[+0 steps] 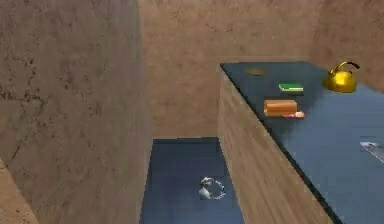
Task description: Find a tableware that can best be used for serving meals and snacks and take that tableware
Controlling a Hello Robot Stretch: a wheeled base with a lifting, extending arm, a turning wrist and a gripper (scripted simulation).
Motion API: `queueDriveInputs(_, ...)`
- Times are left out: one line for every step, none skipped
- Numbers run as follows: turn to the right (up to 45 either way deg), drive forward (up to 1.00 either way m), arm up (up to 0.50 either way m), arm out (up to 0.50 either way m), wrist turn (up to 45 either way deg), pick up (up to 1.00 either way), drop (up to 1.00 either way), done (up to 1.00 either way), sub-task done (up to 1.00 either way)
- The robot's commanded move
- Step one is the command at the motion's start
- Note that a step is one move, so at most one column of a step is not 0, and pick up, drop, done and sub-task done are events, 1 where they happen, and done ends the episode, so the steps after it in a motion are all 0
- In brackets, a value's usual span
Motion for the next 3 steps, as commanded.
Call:
queueDriveInputs(0.0, 1.0, 0.0, 0.0, 0.0, 0.0, 0.0, 0.0, 0.0)
queueDriveInputs(-15.0, 0.0, 0.0, 0.0, 0.0, 0.0, 0.0, 0.0, 0.0)
queueDriveInputs(0.0, 0.1, 0.0, 0.0, 0.0, 0.0, 0.0, 0.0, 0.0)
